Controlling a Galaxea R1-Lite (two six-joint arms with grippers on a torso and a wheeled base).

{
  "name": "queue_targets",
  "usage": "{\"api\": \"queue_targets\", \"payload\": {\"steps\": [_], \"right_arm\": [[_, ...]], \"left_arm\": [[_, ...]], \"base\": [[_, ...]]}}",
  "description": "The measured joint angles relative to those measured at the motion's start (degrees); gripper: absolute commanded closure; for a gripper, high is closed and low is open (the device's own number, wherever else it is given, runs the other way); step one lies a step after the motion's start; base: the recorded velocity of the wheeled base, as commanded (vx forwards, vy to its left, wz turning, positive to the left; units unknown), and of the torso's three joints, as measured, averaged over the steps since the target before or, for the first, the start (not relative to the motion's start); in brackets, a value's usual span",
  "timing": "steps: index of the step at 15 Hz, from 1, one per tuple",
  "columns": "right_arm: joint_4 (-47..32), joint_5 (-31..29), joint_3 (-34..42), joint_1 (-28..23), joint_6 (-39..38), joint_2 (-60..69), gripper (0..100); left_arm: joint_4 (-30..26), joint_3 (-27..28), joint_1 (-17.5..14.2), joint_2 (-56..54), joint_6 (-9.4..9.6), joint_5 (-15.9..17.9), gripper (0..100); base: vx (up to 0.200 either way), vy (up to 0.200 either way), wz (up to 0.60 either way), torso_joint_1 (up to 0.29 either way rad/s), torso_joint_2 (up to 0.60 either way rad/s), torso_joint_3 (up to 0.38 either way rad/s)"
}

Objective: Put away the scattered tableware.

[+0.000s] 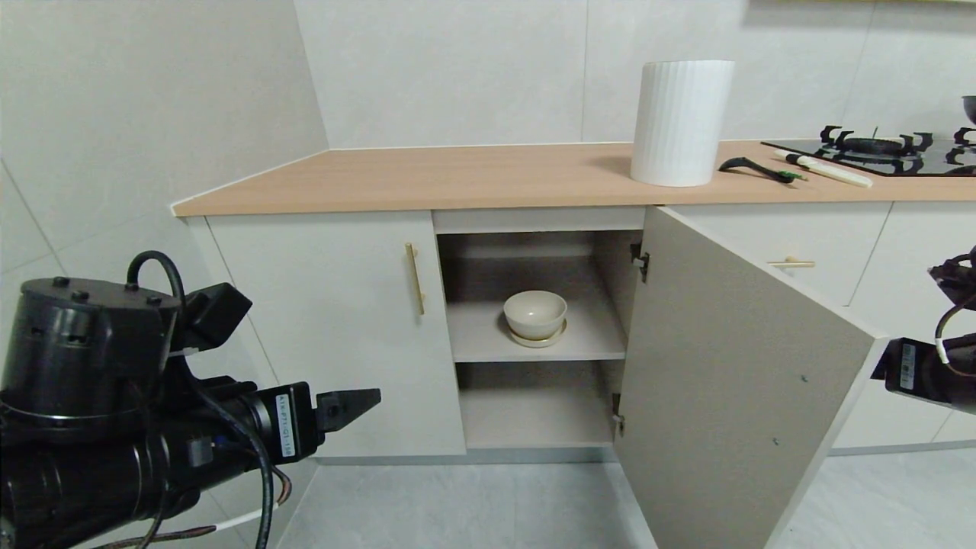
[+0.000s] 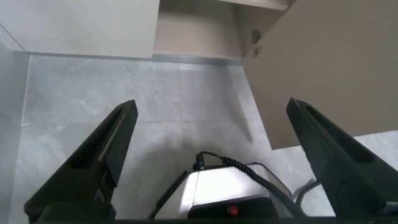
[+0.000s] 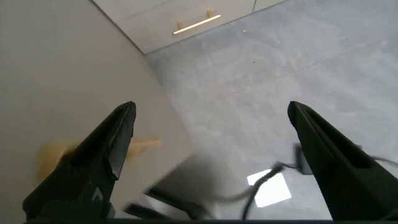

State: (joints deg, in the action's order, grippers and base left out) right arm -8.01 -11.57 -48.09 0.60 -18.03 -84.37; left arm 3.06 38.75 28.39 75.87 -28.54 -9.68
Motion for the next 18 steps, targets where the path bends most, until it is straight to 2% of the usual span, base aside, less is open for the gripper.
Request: {"api": "queue_targets", "payload": {"steps": [5, 9, 11, 18], "right_arm": [[0.8, 2.5, 0.7, 2.9, -3.4, -2.2, 0], [0.8, 3.0, 1.1, 9.8, -4.6, -2.3, 0], [2.4, 4.1, 0.5, 14.9, -4.5, -3.6, 0], [7.0, 5.9, -13.6, 26.8, -4.4, -18.4, 0]], "left_arm": [[0.0, 0.0, 0.1, 0.0, 0.00, 0.1, 0], [0.0, 0.0, 0.0, -0.1, -0.01, 0.0, 0], [0.0, 0.0, 0.0, -0.1, -0.01, -0.2, 0], [0.0, 0.0, 0.0, -0.3, -0.01, -0.4, 0]], "base": [[0.000, 0.000, 0.00, 0.000, 0.00, 0.000], [0.000, 0.000, 0.00, 0.000, 0.00, 0.000], [0.000, 0.000, 0.00, 0.000, 0.00, 0.000], [0.000, 0.000, 0.00, 0.000, 0.00, 0.000]]}}
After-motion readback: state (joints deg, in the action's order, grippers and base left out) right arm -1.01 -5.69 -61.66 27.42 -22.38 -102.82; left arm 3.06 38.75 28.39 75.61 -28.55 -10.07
